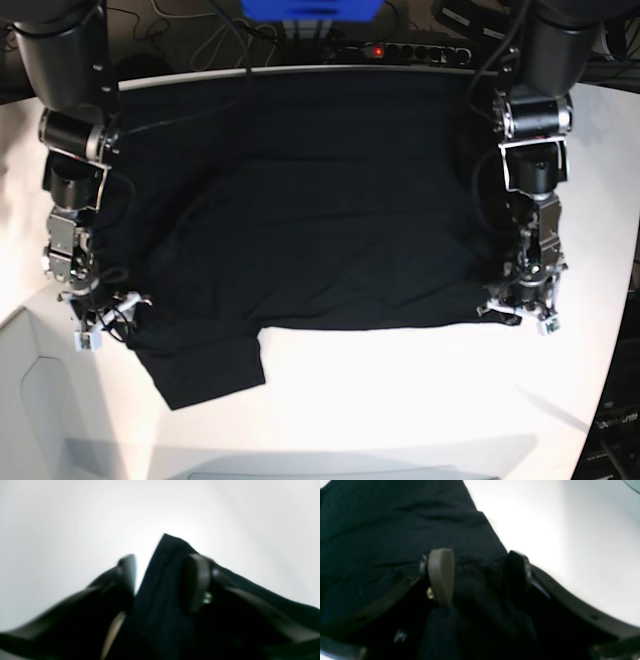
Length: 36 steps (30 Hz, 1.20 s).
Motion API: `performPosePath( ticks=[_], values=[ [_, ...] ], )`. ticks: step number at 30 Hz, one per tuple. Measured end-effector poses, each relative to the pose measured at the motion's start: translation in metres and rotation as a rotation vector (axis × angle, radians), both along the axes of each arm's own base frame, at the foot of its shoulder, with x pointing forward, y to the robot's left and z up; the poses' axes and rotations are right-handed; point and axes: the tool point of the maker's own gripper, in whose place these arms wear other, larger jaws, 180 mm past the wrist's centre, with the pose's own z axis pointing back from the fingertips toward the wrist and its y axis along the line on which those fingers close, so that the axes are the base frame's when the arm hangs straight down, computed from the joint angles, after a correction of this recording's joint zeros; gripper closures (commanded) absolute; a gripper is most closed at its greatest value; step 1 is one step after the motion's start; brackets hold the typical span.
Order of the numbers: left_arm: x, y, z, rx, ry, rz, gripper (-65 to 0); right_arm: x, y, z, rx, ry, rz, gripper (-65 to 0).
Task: Fold the T-shirt properly
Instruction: 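Reach both grippers to the hem corners and pinch them, then lift the hem corners and fold them toward the collar edge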
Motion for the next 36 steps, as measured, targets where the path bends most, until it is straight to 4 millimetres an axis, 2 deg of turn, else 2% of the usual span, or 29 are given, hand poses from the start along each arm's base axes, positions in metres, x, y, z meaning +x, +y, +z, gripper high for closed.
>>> performPosePath(
  ticks=[7, 9, 12, 18, 25, 27, 28, 32, 33, 36],
  values=[
    [0.000, -0.001, 0.000, -0.005, -0.001, 0.001, -5.4, 0.001, -0.001, 0.001, -0.003, -0.003, -0.005, -34.8],
    [0.000, -0.001, -0.001, -0.006, 0.002, 0.000, 0.0, 0.000, -0.011, -0.001, -0.030, -0.001, -0.060, -34.8],
    [0.000, -0.001, -0.001, -0.009, 0.001, 0.002, -0.3, -0.004, -0.021, -0.004, -0.052, 0.006, -0.097, -34.8],
    [-0.004, 0.000, -0.004, -0.007, -0.002, 0.002, -0.3, -0.003, -0.019, -0.002, -0.050, -0.025, -0.097, -34.8],
    [-0.005, -0.001, -0.005, -0.004, -0.007, -0.001, -0.3, -0.006, -0.018, -0.014, -0.011, -0.025, -0.119, -33.6],
    [-0.005, -0.001, -0.005, -0.004, -0.007, -0.001, -0.3, -0.006, -0.018, -0.014, -0.012, -0.029, -0.120, -29.4],
    [-0.005, -0.001, -0.005, -0.004, -0.007, -0.001, -0.3, -0.007, -0.018, -0.014, -0.012, -0.029, -0.120, -25.3],
    [-0.005, 0.000, -0.005, -0.004, -0.007, -0.001, -0.3, -0.008, -0.020, -0.014, -0.013, -0.025, -0.122, -3.0],
    [-0.005, 0.000, -0.005, -0.004, -0.006, -0.001, -0.3, -0.008, -0.020, -0.014, -0.011, -0.025, -0.124, 0.0],
    [-0.005, -0.001, -0.004, -0.003, -0.007, -0.001, -0.3, -0.008, -0.020, -0.014, -0.009, -0.024, -0.124, 0.0]
  ],
)
